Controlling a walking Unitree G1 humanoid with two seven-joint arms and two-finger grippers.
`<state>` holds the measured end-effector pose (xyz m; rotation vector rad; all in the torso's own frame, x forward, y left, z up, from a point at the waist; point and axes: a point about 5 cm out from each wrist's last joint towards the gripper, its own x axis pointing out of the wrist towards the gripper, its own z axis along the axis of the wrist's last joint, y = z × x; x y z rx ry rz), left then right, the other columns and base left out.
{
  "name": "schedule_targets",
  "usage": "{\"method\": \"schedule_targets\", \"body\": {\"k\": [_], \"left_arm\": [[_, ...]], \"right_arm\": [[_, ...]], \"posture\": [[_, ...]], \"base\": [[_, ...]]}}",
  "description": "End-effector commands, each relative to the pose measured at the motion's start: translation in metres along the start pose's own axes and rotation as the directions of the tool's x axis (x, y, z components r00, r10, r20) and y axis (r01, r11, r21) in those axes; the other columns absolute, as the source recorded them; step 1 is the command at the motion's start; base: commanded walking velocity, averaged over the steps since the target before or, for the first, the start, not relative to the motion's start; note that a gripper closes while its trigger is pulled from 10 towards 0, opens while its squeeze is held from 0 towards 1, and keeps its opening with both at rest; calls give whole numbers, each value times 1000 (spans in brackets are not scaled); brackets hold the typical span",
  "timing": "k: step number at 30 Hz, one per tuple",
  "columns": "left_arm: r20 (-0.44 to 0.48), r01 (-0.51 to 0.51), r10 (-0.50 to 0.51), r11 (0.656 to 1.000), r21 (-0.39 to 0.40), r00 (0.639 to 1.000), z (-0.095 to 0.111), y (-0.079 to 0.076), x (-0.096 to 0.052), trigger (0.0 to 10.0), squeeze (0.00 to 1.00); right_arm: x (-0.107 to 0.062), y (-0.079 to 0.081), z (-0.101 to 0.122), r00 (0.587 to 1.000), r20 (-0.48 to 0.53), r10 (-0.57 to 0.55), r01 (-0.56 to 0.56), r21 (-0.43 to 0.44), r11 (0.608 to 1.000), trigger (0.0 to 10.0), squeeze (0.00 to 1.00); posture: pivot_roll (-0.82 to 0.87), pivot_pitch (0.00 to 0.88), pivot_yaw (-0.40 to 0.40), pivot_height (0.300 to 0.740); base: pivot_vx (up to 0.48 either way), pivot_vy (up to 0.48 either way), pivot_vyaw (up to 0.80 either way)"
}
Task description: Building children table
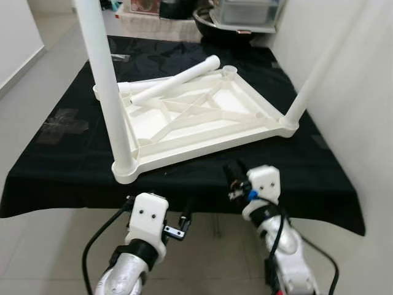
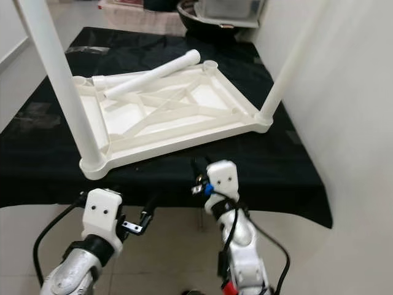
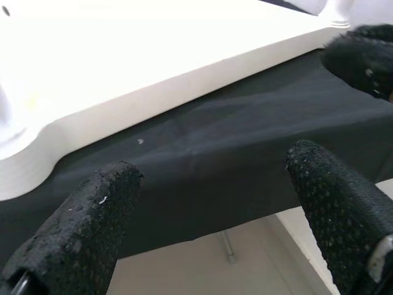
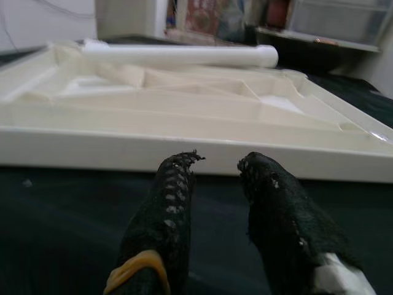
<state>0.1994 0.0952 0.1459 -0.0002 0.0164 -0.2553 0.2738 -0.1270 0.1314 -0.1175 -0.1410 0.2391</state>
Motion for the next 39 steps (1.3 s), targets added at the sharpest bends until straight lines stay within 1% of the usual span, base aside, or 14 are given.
{"method": "schedule_targets", "body": {"k": [1, 4, 10, 17, 30, 33, 35, 38, 39], "left_arm": [[-25, 1, -1, 1000, -12, 1000, -7, 2, 1, 10000, 0], [-28, -1, 0, 1000, -19, 1000, -8, 3, 2, 10000, 0], [-34, -5, 4, 1000, -23, 999, -9, 5, 3, 10000, 0], [-37, 4, -5, 1000, -22, 999, -10, 6, 3, 10000, 0], [-39, 3, -4, 1000, -24, 999, -10, 6, 3, 10000, 0], [-40, -3, 2, 1000, -29, 999, -10, 7, 3, 10000, 0], [-41, 1, -2, 1000, -28, 999, -10, 5, 3, 10000, 0], [-41, 1, -2, 1000, -29, 999, -10, 5, 3, 10000, 0], [-40, -1, -1, 1000, -30, 999, -9, 5, 3, 10000, 0]], "right_arm": [[-1, -5, -1, 998, -34, -53, 53, -10, 999, 10000, 0], [0, -5, -2, 997, -38, -61, 61, 4, 998, 10000, 0], [-2, -6, -1, 994, -69, -88, 89, 14, 996, 10000, 0], [-2, -5, 0, 990, -92, -109, 111, 24, 993, 10000, 0], [-2, -12, 8, 989, -71, -132, 134, 20, 991, 10000, 0], [0, -17, 11, 991, -56, -118, 119, 22, 993, 10000, 0], [1, -17, 12, 996, -45, -82, 84, 45, 995, 10000, 0], [1, -17, 14, 997, -40, -73, 74, 28, 997, 10000, 0], [2, -15, 17, 998, -30, -51, 52, 25, 998, 10000, 0]], "posture": [[46, 87, -71, 740], [48, 85, -69, 740], [51, 84, -64, 740], [52, 89, -64, 740], [49, 96, -68, 740], [46, 101, -68, 740], [45, 102, -68, 740], [46, 105, -70, 740], [49, 106, -72, 740]], "base": [[0, 0, 0], [0, 0, 0], [0, 263, 0], [0, 451, 0], [0, 440, 0], [0, 0, 0], [0, 0, 0], [0, 0, 0], [0, 0, 0]]}}
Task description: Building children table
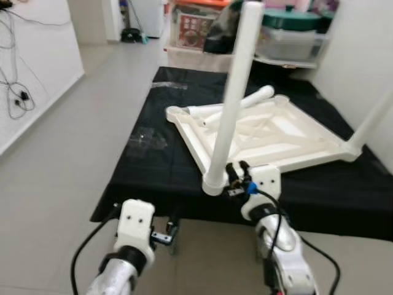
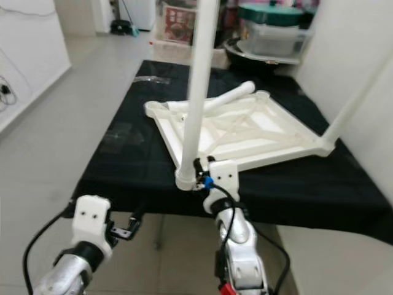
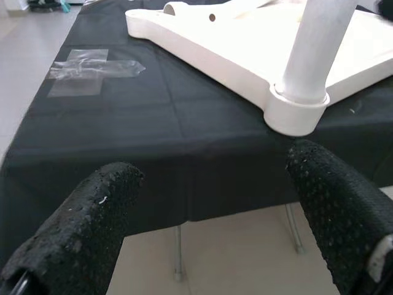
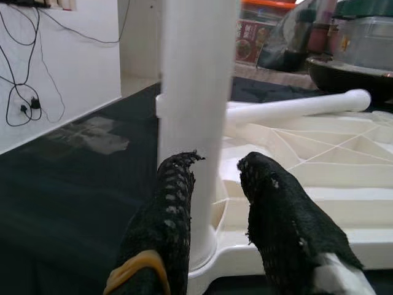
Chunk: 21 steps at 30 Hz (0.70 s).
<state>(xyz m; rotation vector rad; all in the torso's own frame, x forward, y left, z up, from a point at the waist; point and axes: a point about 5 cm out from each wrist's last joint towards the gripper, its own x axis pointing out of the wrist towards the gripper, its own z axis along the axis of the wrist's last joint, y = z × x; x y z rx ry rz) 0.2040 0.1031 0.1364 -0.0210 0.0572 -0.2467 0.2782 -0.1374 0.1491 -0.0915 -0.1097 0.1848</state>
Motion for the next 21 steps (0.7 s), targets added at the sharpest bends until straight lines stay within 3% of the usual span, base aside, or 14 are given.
{"method": "schedule_targets", "body": {"k": [1, 5, 9, 12, 17, 18, 21], "left_arm": [[-3, 8, -8, 1000, -4, 1000, 0, -4, 0, 10000, 0], [-3, 4, -4, 1000, -4, 1000, 0, -4, 0, 10000, 0], [2, 7, -7, 1000, -8, 1000, 1, -4, -1, 10000, 0], [0, 8, -8, 1000, -8, 1000, 0, -5, -1, 10000, 0], [-1, 7, -7, 1000, -8, 1000, 0, -5, -1, 10000, 0], [-1, 6, -6, 1000, -7, 1000, 0, -5, -1, 10000, 0], [2, 9, -9, 1000, -7, 1000, 0, -5, -2, 10000, 0]], "right_arm": [[-2, -1, 2, 1000, 4, 8, -8, 2, 1000, 10000, 0], [-2, 2, 5, 999, 21, 44, -44, 6, 999, 10000, 0], [0, 17, 19, 971, 88, 223, -226, 28, 974, 10000, 0], [0, 35, 34, 897, 136, 420, -434, 99, 895, 10000, 0], [2, 46, 46, 814, 169, 555, -577, 128, 807, 10000, 0], [3, 47, 47, 805, 171, 569, -590, 114, 800, 10000, 0], [17, 49, 54, 830, 188, 526, -549, 100, 830, 10000, 0]], "posture": [[49, 106, -72, 740], [49, 105, -72, 740], [48, 102, -74, 740], [46, 99, -75, 740], [50, 89, -77, 740], [50, 89, -77, 740], [51, 86, -75, 740]], "base": [[0, 0, 0], [0, 0, 0], [0, 0, 0], [0, 0, 0], [0, 0, 0], [0, 0, 0], [0, 0, 0]]}}
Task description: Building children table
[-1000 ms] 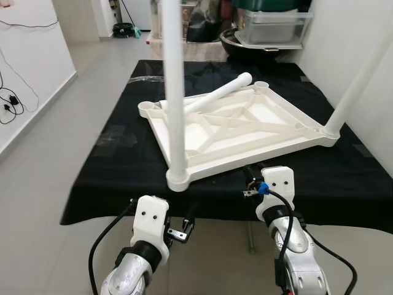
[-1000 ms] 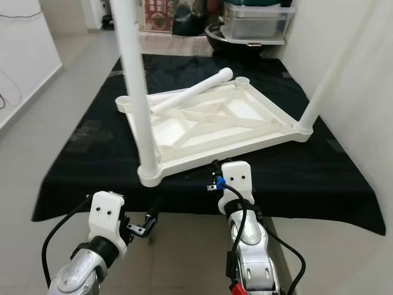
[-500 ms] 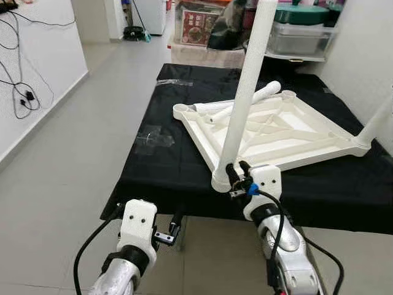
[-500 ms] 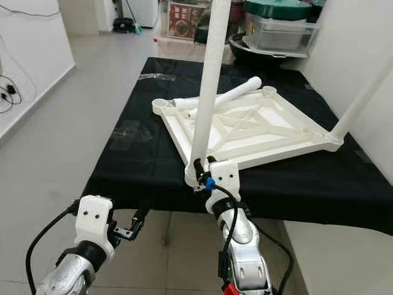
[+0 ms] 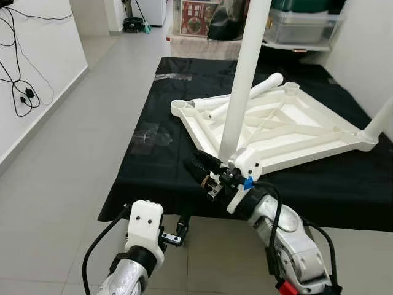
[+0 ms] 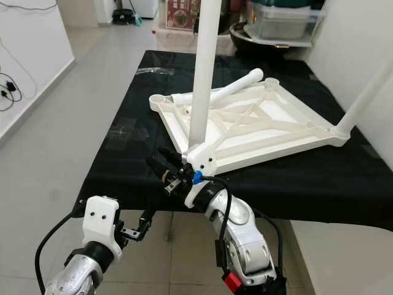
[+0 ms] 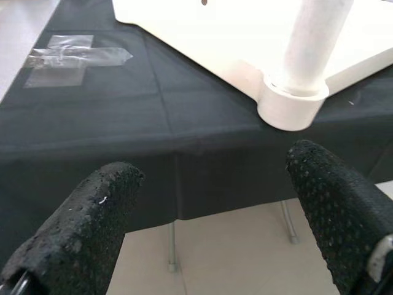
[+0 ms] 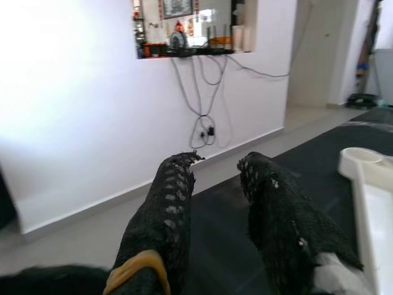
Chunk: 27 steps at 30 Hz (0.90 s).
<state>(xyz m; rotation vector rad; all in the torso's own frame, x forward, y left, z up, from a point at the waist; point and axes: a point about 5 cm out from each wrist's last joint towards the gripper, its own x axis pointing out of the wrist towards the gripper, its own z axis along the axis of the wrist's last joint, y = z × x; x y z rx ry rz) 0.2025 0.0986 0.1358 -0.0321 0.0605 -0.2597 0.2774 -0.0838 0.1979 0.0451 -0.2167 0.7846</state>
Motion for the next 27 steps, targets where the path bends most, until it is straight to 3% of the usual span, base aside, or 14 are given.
{"method": "schedule_targets", "body": {"k": [1, 8, 11, 14, 18, 21, 24, 27], "left_arm": [[5, -3, 3, 1000, 4, 1000, 1, -1, -1, 10000, 0], [6, 0, 0, 1000, 7, 1000, 1, -1, -1, 10000, 0], [6, 1, -1, 1000, 8, 1000, 0, -2, -1, 10000, 0], [7, 2, -2, 1000, 8, 1000, 0, -3, -1, 10000, 0], [7, 3, -3, 1000, 9, 1000, 1, -3, -1, 10000, 0], [8, 4, -4, 1000, 10, 1000, 1, -3, 0, 10000, 0], [8, 5, -5, 1000, 10, 1000, 1, -3, 0, 10000, 0], [10, 5, -5, 1000, 9, 1000, 1, -3, 0, 10000, 0]], "right_arm": [[7, -1, 2, 1000, 14, -26, 26, -9, 1000, 10000, 0], [32, -3, 9, 994, 27, -108, 108, -11, 994, 10000, 0], [58, -4, 18, 967, 32, -252, 253, -16, 967, 10000, 0], [70, 3, 23, 952, 45, -304, 305, -3, 952, 10000, 0], [72, 4, 24, 949, 48, -311, 312, 0, 950, 10000, 0], [82, 3, 12, 884, -26, -466, 466, -17, 885, 10000, 0], [83, 1, 10, 862, -45, -505, 505, -23, 863, 10000, 0], [73, -19, 4, 771, -55, -635, 629, -95, 772, 10000, 0]], "posture": [[51, 86, -75, 740], [52, 81, -79, 740], [58, 76, -83, 740], [59, 83, -82, 740], [59, 83, -82, 740], [60, 93, -88, 740], [62, 93, -90, 740], [61, 95, -90, 740]], "base": [[0, 0, 0], [0, 0, 0], [0, 0, 0], [0, 0, 0], [0, 0, 0], [0, 0, 0], [0, 0, 0], [0, 0, 0]]}}
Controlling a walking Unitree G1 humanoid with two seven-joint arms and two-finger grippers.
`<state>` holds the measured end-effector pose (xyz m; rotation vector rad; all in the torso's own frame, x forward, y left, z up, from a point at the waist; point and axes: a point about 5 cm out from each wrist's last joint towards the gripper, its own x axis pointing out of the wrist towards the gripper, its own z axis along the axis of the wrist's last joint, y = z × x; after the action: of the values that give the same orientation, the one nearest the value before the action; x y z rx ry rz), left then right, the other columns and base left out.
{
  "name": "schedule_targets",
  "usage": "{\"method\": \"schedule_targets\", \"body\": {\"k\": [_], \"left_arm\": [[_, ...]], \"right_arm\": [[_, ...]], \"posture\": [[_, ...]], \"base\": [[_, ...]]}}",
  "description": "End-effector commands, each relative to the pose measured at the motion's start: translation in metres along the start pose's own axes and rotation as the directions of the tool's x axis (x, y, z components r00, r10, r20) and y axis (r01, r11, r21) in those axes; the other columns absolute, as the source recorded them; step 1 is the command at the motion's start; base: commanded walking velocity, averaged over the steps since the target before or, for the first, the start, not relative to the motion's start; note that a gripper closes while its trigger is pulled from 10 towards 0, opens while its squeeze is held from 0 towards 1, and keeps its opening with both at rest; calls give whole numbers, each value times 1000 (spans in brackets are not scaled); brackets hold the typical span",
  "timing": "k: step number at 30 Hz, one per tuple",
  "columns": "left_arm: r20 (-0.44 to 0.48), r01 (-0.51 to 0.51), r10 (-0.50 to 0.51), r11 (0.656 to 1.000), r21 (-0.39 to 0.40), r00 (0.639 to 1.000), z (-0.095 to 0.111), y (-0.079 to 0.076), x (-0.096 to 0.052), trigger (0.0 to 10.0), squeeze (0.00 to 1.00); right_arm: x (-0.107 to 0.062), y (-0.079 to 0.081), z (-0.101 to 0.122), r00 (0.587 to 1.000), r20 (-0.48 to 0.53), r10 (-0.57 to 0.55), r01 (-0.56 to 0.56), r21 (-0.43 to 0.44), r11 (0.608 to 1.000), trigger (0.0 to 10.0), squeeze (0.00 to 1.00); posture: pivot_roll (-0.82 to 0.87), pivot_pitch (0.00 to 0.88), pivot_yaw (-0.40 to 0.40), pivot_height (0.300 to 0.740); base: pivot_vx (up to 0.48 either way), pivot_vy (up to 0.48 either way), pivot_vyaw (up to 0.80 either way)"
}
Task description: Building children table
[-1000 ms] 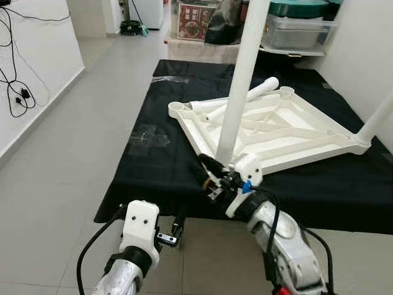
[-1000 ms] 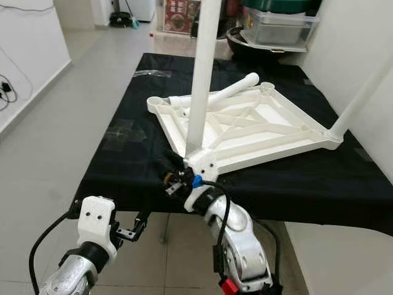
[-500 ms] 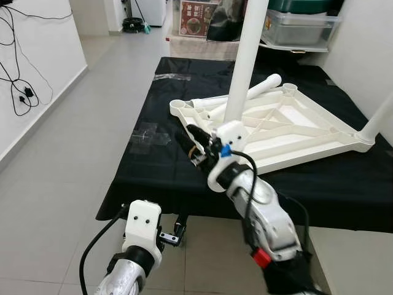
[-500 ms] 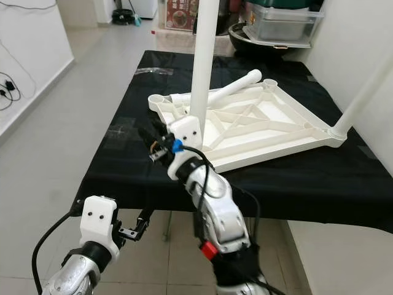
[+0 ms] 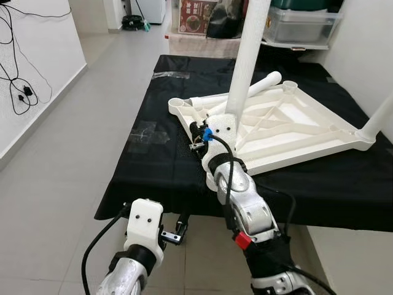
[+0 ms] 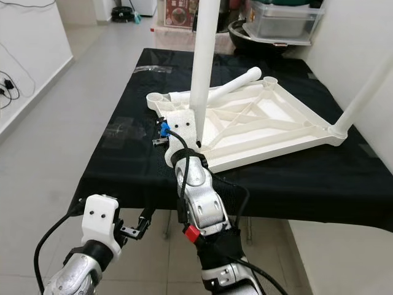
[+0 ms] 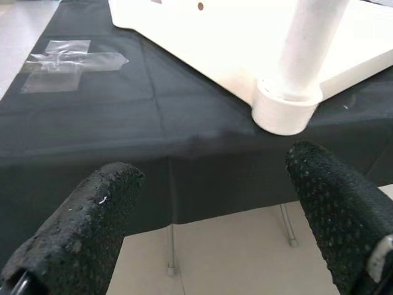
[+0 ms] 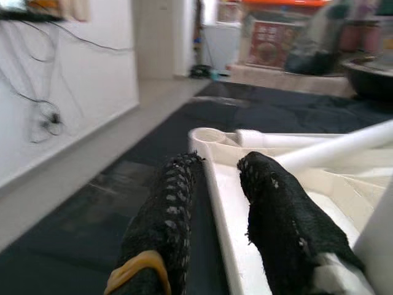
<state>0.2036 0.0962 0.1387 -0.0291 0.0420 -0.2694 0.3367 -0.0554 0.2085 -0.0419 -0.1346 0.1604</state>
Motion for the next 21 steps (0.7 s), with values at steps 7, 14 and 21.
{"method": "schedule_targets", "body": {"k": [7, 14, 21], "left_arm": [[-8, 1, 0, 1000, 5, 1000, -1, -1, -1, 10000, 0], [-10, 5, -5, 1000, 7, 1000, -1, -2, -1, 10000, 0], [-10, 6, -6, 1000, 7, 1000, 0, -2, 0, 10000, 0]], "right_arm": [[7, -52, 3, 957, 22, -290, 290, -35, 956, 10000, 0], [5, -92, -1, 949, 62, -309, 313, -70, 947, 10000, 0], [5, -137, -2, 935, 82, -345, 353, -116, 929, 10000, 0]], "posture": [[58, 105, -84, 740], [56, 109, -78, 740], [56, 116, -79, 740]], "base": [[0, 0, 0], [0, 0, 0], [0, 0, 0]]}}
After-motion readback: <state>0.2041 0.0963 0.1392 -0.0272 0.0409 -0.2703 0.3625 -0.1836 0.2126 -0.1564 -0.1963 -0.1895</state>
